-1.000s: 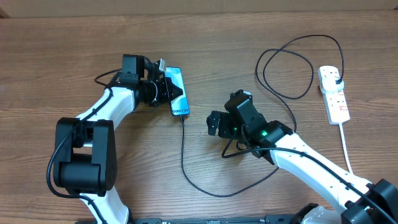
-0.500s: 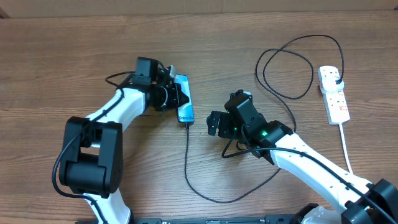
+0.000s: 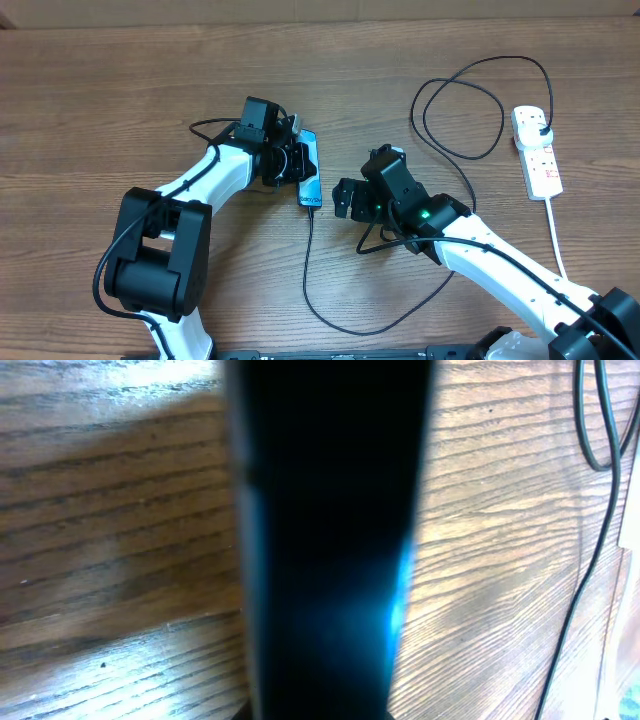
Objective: Plug charger to phone and switch on socket
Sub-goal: 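Lay the phone flat on the table with the left gripper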
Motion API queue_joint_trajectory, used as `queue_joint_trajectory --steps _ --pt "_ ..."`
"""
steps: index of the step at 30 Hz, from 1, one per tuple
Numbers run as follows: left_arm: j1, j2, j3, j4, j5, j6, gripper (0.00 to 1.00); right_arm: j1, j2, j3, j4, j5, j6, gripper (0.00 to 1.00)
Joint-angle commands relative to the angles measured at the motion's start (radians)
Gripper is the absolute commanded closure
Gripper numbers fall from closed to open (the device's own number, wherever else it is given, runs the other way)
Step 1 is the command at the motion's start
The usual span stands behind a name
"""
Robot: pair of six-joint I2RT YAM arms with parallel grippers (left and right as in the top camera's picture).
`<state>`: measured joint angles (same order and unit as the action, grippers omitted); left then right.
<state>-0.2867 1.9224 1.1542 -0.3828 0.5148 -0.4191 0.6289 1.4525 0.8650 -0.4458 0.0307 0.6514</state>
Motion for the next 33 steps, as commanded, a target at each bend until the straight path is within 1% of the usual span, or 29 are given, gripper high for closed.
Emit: queue_joint_trajectory --steps 1,5,16,21,33 --pt "-0.004 -0.013 0.0 0.001 -0.025 -0.012 0.95 -0.002 -0.015 0.021 0.003 0.013 0.003 0.0" --pt "-0.004 -0.013 0.0 -0.006 -0.047 -0.035 0.95 -0.002 -0.015 0.021 0.002 0.013 0.003 0.0" --pt "-0.015 -0.013 -0.001 -0.006 -0.056 -0.034 0.93 -0.002 -0.015 0.021 0.003 0.013 0.003 0.0" --pt "-0.023 -0.013 -0.005 -0.006 -0.094 -0.034 0.93 -0.002 -0.015 0.021 0.003 0.013 0.003 0.0" --pt "-0.023 -0.013 -0.007 -0.006 -0.123 -0.034 0.92 -0.002 -0.015 0.021 0.003 0.013 0.003 0.0"
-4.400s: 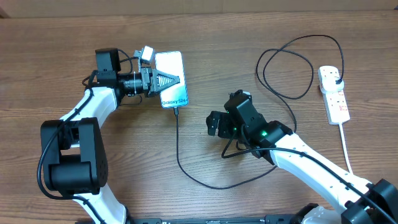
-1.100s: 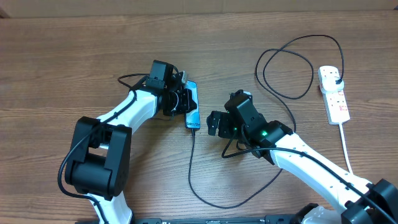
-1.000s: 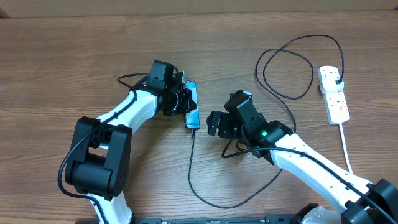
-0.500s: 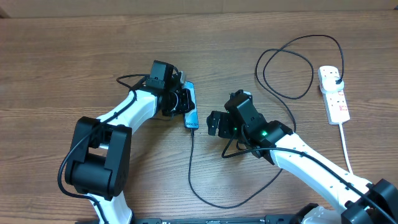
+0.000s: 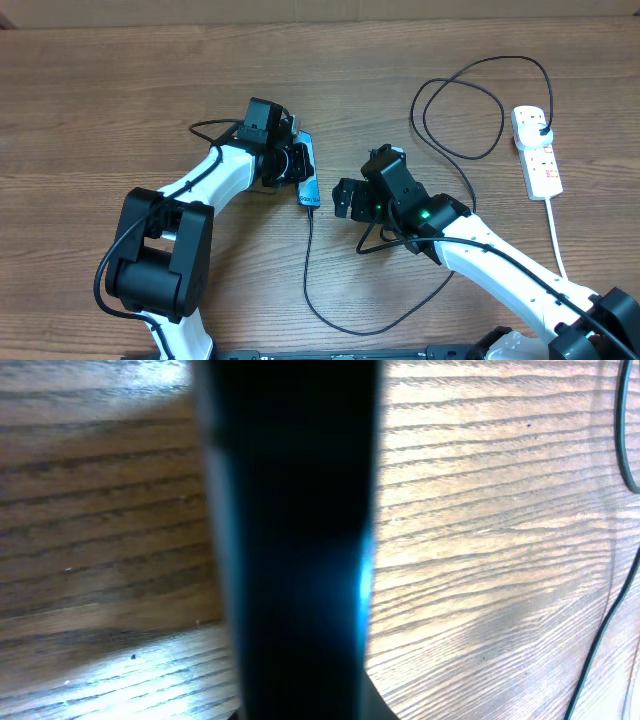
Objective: Plug charger to phone and switch on socket
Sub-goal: 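Lay the phone flat on the table with the left gripper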
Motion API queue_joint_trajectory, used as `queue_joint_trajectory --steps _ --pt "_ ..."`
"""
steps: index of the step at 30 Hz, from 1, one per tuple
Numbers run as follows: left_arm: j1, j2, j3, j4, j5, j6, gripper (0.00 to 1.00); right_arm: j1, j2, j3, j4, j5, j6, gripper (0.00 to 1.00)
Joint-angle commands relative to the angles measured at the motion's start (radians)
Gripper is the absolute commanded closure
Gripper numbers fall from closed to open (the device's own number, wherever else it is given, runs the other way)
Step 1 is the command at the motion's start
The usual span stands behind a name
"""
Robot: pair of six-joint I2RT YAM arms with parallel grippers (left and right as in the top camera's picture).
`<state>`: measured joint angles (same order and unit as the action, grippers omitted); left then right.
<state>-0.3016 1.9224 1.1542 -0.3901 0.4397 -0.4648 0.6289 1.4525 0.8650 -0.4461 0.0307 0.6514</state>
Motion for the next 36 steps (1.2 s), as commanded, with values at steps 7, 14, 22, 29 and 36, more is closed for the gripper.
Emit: queue_joint_trajectory --steps 7,14,22,29,36 --pt "-0.008 -0.007 -0.007 0.002 -0.051 0.011 0.92 -0.002 -0.015 0.021 0.003 0.013 0.004 0.0" --pt "-0.008 0.038 -0.007 0.019 -0.047 -0.038 0.94 -0.002 -0.015 0.021 0.003 0.013 0.003 0.0" --pt "-0.008 0.04 -0.007 0.021 -0.047 -0.037 0.82 -0.002 -0.015 0.021 0.003 0.013 0.003 0.0" --pt "-0.008 0.04 -0.007 0.022 -0.048 -0.037 0.74 -0.002 -0.015 0.021 0.003 0.013 0.003 0.0" --pt "-0.008 0.04 -0.007 0.021 -0.048 -0.037 0.72 -0.002 -0.015 0.021 0.003 0.013 0.003 0.0"
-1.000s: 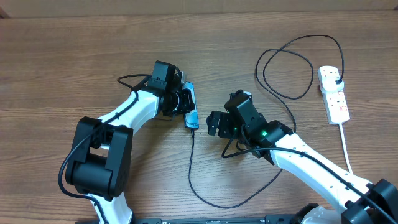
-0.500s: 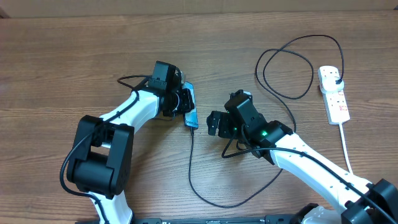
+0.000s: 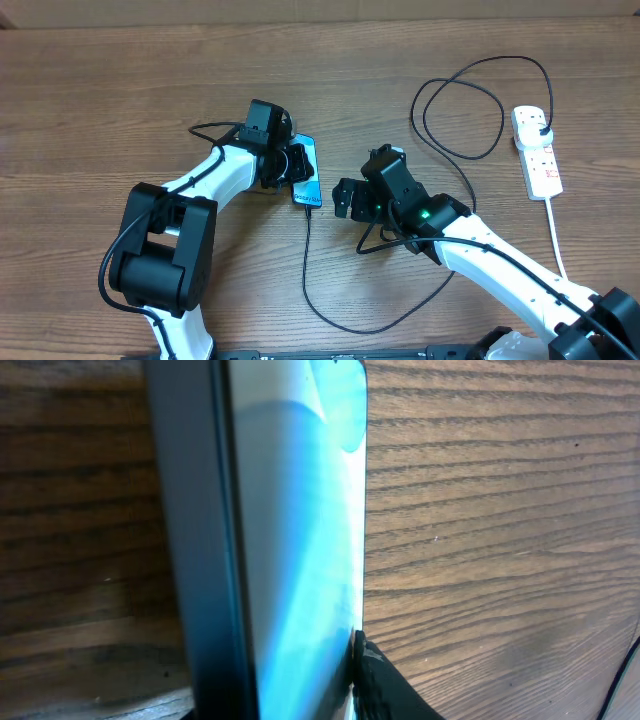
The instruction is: Plug charger to phone and switch on socket
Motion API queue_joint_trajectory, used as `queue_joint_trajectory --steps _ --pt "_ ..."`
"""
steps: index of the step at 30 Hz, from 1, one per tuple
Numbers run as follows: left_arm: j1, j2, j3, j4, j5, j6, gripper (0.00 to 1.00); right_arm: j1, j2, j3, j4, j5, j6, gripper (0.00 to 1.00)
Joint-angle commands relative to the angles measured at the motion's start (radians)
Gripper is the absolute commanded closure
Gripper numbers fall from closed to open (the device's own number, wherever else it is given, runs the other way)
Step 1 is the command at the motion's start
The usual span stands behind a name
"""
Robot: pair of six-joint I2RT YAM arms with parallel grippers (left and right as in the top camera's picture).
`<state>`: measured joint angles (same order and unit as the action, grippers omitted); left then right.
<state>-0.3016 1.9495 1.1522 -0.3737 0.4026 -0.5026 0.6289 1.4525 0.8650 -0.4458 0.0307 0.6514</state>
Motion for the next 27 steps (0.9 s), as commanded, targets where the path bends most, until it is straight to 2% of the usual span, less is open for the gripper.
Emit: queue_joint_trajectory --steps 1,12,21,27 --pt "-0.008 0.013 -0.005 0.005 -0.011 0.001 0.71 -0.002 -0.015 0.021 0.003 0.013 0.004 0.0" --pt "-0.006 0.013 -0.005 0.006 -0.011 0.0 0.68 -0.002 -0.015 0.021 0.003 0.012 0.003 0.0" --pt "-0.006 0.013 -0.005 0.012 -0.011 0.001 0.58 -0.002 -0.015 0.021 0.002 0.013 0.003 0.0" --pt "-0.006 0.013 -0.005 0.012 -0.011 0.0 0.58 -0.002 -0.015 0.021 0.003 0.012 0.003 0.0"
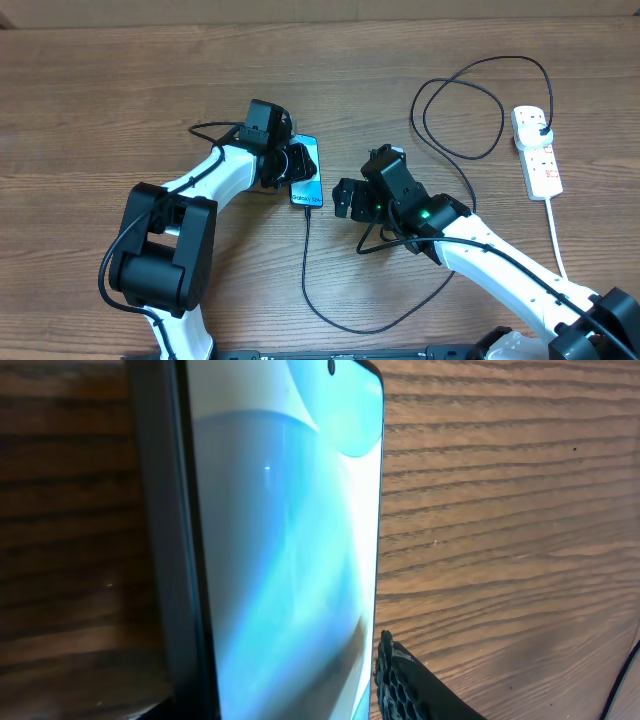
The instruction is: Plug charger to phone and switch on socket
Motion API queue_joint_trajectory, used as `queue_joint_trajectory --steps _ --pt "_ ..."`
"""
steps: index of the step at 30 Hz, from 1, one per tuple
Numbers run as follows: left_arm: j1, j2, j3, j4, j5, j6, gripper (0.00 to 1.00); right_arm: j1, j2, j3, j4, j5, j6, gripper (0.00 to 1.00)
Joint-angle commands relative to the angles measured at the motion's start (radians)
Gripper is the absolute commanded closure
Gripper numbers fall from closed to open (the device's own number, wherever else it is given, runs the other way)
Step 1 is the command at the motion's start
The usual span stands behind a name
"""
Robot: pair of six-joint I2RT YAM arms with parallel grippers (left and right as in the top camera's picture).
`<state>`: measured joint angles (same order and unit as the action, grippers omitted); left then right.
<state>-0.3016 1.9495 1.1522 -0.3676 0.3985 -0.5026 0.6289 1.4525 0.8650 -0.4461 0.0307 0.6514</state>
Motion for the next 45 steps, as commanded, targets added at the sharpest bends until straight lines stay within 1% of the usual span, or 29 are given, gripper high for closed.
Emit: queue_joint_trajectory --steps 1,7,12,16,45 --pt "-0.006 0.013 -0.005 0.006 -0.006 0.0 0.58 -0.002 -0.015 0.021 0.003 0.013 0.003 0.0" --pt "-0.006 0.013 -0.005 0.006 -0.006 0.0 0.59 -0.002 -0.015 0.021 0.003 0.013 0.003 0.0" --pt "-0.006 0.013 -0.005 0.006 -0.006 0.0 0.55 -0.002 -0.015 0.021 0.003 0.013 0.003 0.0" --pt "-0.006 0.013 -0.005 0.006 -0.006 0.0 0.54 -0.002 -0.015 0.021 0.003 0.013 0.004 0.0" --pt "-0.006 0.013 -0.005 0.009 -0.006 0.0 0.54 -0.002 -0.015 0.021 0.003 0.013 0.003 0.0"
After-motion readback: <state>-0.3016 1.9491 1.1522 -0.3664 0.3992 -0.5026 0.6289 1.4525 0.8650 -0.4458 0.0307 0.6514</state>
